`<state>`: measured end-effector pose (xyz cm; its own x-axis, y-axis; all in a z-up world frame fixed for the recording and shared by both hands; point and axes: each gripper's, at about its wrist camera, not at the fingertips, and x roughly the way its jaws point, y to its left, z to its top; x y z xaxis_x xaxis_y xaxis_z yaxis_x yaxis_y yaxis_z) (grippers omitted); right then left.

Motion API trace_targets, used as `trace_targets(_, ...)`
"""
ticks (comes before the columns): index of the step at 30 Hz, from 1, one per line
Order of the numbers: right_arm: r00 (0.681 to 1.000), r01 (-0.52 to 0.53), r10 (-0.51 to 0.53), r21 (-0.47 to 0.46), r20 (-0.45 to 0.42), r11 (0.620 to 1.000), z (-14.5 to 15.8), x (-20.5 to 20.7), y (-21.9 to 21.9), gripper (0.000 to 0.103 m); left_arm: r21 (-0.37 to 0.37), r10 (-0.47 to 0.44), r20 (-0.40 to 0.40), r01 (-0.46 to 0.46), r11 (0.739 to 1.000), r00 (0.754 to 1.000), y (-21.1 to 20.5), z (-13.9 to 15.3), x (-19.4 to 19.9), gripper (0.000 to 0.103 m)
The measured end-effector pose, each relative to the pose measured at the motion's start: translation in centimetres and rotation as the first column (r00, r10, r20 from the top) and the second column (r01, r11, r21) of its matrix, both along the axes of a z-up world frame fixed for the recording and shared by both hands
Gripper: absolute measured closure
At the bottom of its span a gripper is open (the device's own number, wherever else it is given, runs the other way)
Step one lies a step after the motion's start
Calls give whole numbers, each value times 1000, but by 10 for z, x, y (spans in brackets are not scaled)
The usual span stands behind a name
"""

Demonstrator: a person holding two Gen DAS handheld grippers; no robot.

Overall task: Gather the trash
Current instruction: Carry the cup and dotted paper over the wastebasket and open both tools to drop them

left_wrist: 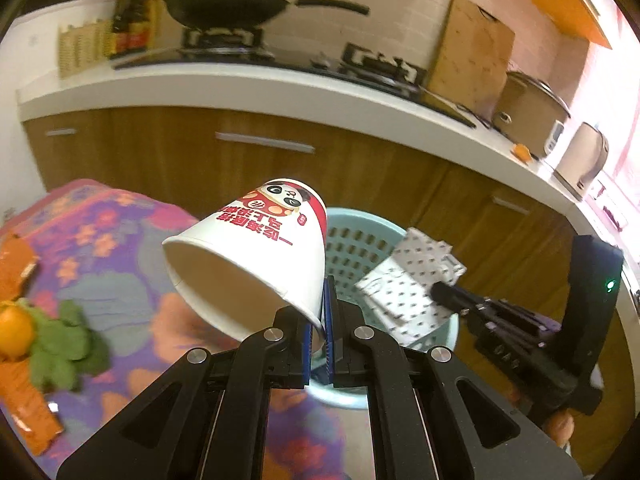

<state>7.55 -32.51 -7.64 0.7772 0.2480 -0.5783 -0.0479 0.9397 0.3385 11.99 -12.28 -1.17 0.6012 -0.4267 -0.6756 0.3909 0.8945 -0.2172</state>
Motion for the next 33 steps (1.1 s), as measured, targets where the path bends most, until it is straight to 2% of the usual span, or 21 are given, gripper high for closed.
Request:
trace_targets(10,994,-1,7,53,-113,999,-33,15,-17,100,48,-72,-52,74,996,996,-46,-19,15,100)
trace_targets(13,993,7,0,63,-118,998,-35,13,-24,97,54,-80,-59,84,995,995,-54,-22,18,100)
trace_targets(17,991,18,-8,73,-134,997,-39,13,-30,80,50,-85,-80,89,995,993,-60,-28,21,97)
trace_targets(26,991,55,-40,112,-127,992,-32,6,-41,80,52,-84,-99,89,995,992,-63,-36,22,97)
trace_targets(28,992,55,-42,111,-121,992,-29,5,-41,80,65,-73,-105,80,995,992,-63,-38,22,89)
trace_targets(29,992,55,-41,110,-119,992,-27,4,-40,80,72,-72,-106,80,994,992,-62,-38,21,76)
trace_targets(30,993,53,-41,108,-114,993,-25,3,-39,80,74,-71,-102,79,994,992,-63,-38,20,67)
trace_targets(32,993,52,-41,102,-107,993,-20,2,-37,80,80,-73,-98,81,993,992,-60,-37,15,60)
trace_targets(33,994,51,-41,101,-105,994,-19,2,-37,80,79,-79,-100,87,993,992,-59,-36,12,60)
